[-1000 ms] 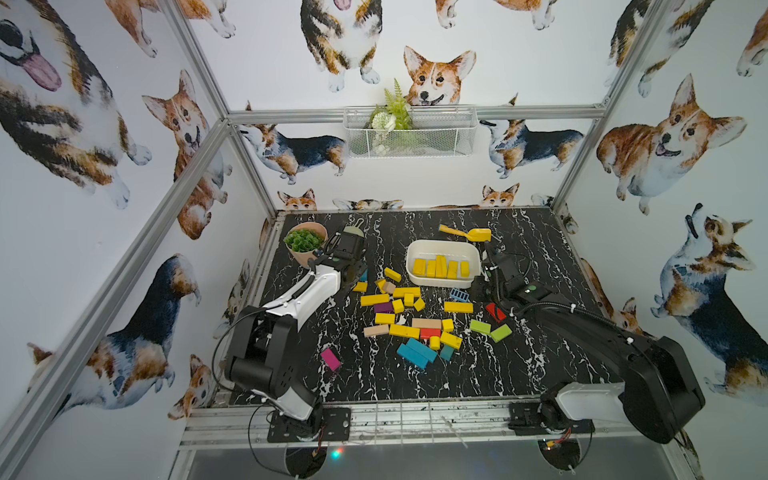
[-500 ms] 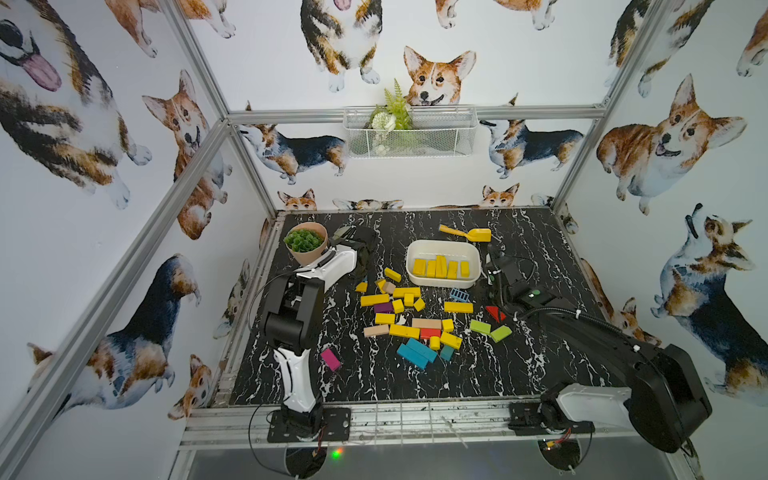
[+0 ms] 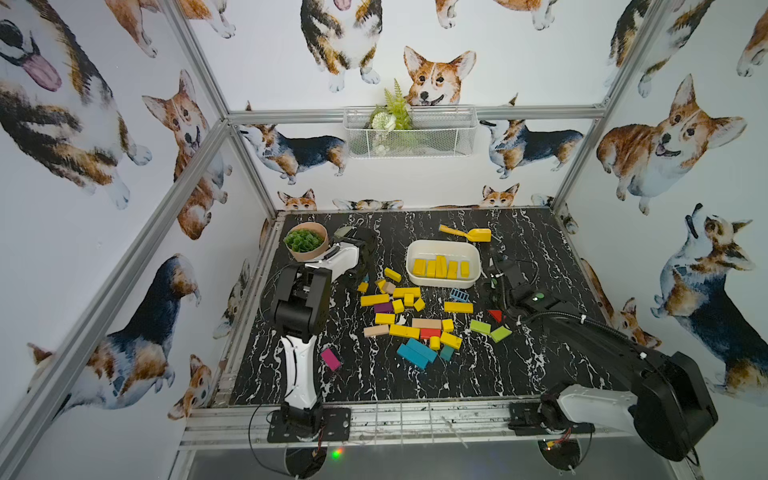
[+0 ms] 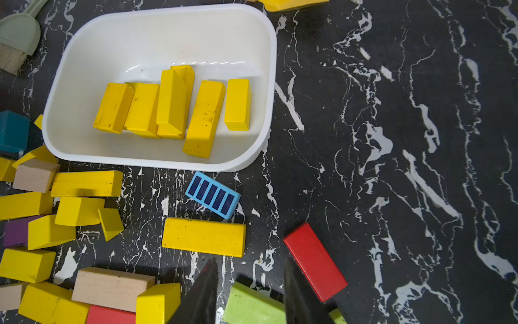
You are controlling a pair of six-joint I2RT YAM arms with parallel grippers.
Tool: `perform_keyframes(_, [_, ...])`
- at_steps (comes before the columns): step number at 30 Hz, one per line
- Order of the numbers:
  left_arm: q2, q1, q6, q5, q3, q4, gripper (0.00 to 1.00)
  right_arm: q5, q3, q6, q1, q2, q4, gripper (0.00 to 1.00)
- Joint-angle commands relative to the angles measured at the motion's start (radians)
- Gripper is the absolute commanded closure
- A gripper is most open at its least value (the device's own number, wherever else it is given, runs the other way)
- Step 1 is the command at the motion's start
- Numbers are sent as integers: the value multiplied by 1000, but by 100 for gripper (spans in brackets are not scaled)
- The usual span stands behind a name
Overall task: Pick out the yellow building blocks
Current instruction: Pick up the building block from the center of the board.
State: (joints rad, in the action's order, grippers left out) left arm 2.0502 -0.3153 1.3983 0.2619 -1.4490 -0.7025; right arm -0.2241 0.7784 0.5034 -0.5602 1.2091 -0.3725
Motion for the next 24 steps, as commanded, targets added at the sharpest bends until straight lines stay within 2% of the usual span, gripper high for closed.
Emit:
perform_keyframes(1, [12,-2,37,6,-5,-45,51,-22,-2,15,2,-7,-20,59])
perform_keyframes(10, [16,-23,29,20,40,-30,62,-27,-1,15,1,-7,-18,59])
perform_keyframes(18, [-5,-22,-91,91,7,-22,75,-38,9,7,1,-21,-25,59])
perform_keyframes(24, [-110,-29,-249,187,-29,-65,81,-46,8,3,1,-38,-34,59])
